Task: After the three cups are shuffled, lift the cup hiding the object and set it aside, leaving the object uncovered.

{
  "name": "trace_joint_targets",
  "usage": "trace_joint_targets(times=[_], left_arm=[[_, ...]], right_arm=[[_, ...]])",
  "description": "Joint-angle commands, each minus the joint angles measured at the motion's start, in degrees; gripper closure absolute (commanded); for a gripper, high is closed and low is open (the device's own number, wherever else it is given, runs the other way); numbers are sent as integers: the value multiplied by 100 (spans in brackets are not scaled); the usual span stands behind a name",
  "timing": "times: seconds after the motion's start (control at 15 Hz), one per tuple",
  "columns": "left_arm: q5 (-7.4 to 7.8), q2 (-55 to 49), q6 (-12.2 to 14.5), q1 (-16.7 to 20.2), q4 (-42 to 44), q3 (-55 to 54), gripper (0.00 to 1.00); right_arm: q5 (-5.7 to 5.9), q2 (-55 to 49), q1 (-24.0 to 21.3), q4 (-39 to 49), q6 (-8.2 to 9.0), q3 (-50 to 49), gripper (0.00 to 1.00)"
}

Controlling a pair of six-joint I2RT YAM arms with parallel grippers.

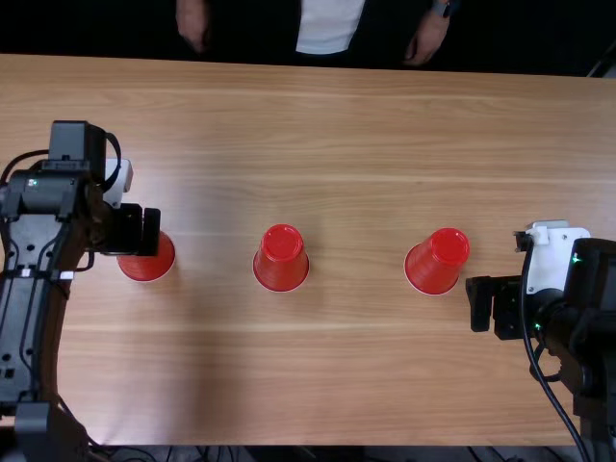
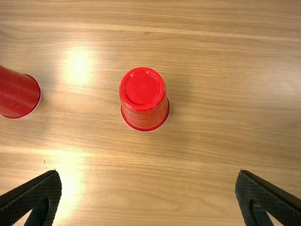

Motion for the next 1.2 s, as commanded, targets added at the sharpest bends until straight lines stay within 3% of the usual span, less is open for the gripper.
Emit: trace_joint_targets(times=[0.0,0.33,0.4,0.53,0.93,1.0,1.13], left_arm=[[-51,214,-205,-108,35,286,0],[-51,838,-227,-214,35,532,0],[-103,952,-227,-223,35,585,0],[-357,1207,-237,-231,24,681,0],[-399,1567,-258,-240,24,734,0],[-409,1646,-258,-240,3,743,10],[-409,1664,-248,-240,3,743,47]], right_arm=[[7,48,9,21,49,96,0],[7,57,9,264,49,-54,0],[7,92,9,412,38,-89,0],[7,118,9,443,38,-98,0],[7,136,9,454,38,-133,0],[7,136,9,454,38,-133,0],[7,127,9,454,38,-133,0]])
